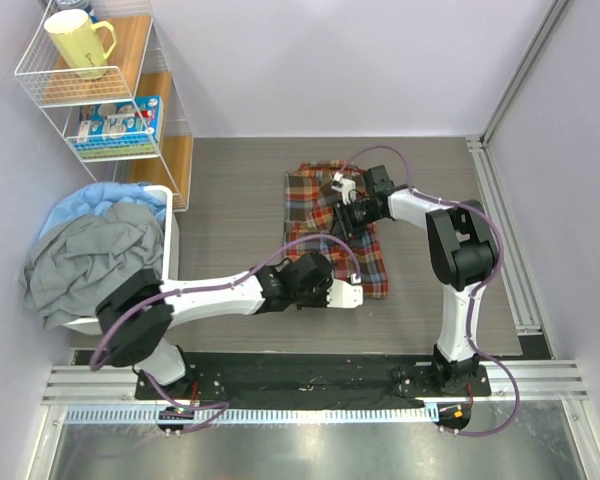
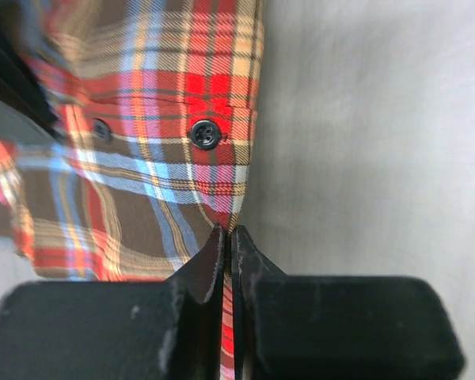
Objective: Fold and stack the long sleeve shirts
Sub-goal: Fold the shirt
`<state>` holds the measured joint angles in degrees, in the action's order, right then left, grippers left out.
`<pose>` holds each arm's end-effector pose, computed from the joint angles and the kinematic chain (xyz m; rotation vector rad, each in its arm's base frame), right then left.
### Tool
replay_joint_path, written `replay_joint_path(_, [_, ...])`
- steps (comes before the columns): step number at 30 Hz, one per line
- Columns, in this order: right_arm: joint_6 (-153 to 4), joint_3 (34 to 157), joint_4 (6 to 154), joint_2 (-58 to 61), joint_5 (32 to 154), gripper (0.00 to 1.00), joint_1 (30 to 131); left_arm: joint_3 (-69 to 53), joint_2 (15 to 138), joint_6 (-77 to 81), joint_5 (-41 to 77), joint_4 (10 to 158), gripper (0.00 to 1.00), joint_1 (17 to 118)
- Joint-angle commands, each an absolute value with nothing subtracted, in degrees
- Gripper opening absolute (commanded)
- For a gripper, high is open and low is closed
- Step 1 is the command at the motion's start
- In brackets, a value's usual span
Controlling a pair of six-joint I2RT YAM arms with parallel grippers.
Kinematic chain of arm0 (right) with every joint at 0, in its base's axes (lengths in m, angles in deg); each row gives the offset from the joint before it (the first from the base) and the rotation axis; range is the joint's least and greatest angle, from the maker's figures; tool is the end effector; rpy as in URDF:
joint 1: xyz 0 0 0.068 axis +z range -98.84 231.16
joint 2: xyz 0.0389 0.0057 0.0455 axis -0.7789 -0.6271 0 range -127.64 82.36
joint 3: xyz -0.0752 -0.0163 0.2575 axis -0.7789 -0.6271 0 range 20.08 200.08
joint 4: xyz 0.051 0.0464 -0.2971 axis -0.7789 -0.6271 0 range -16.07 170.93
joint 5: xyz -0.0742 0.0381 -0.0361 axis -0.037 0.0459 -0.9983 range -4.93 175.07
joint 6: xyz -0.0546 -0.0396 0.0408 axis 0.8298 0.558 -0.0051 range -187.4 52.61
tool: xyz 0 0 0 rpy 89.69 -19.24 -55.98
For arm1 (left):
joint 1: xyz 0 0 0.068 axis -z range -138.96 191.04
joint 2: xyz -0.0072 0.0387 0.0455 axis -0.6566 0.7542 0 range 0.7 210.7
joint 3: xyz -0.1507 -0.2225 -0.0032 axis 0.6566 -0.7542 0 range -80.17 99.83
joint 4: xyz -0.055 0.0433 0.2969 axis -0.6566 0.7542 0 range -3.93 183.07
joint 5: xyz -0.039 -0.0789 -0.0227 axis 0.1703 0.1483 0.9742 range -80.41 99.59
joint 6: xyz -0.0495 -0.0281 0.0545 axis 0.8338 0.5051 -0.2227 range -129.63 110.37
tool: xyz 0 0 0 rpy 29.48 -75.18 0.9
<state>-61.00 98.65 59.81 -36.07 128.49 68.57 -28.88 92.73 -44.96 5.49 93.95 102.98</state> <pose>0.4300 0.1835 0.0938 -0.7730 2.4104 1.0604 0.1841 -0.3351 0.1225 1.7948 1.6239 -0.1263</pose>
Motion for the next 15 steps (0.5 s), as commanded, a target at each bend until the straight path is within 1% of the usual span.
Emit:
replay_joint_path(1, [-60.6, 97.0, 53.2, -28.5, 130.2, 0.37, 70.1, -21.5, 85.8, -37.4, 22.7, 117.0, 0.00, 103.3])
replay_joint_path(4, [-59.1, 103.5, 49.7, -26.5, 131.0, 0.43, 69.7, -18.1, 84.0, -36.2, 29.1, 124.4, 0.00, 103.1])
replay_joint_path(7, [-57.4, 106.6, 48.8, -27.7, 131.1, 0.45, 69.2, -14.0, 84.9, -36.1, 33.1, 128.2, 0.00, 100.9])
replay_joint_path(8, [-57.3, 108.6, 48.8, -28.4, 131.3, 0.46, 68.5, -10.7, 85.9, -35.8, 35.7, 131.5, 0.00, 99.6])
replay_joint_path(9, [-57.4, 109.7, 48.7, -30.6, 131.7, 0.47, 67.9, -8.1, 88.2, -34.5, 40.1, 133.3, 0.00, 96.6])
replay_joint_path(11, [-58.7, 113.9, 48.3, -33.1, 132.3, 0.48, 66.6, -3.5, 91.5, -33.6, 44.6, 137.1, 0.00, 93.8])
replay_joint_path(12, [-58.7, 115.4, 47.9, -35.2, 132.7, 0.48, 65.4, 1.5, 92.9, -33.2, 47.3, 140.3, 0.00, 91.4])
replay_joint_path(15, [-58.4, 120.2, 46.9, -37.6, 133.1, 0.49, 63.4, 10.0, 99.3, -32.3, 49.9, 144.2, 0.00, 86.2])
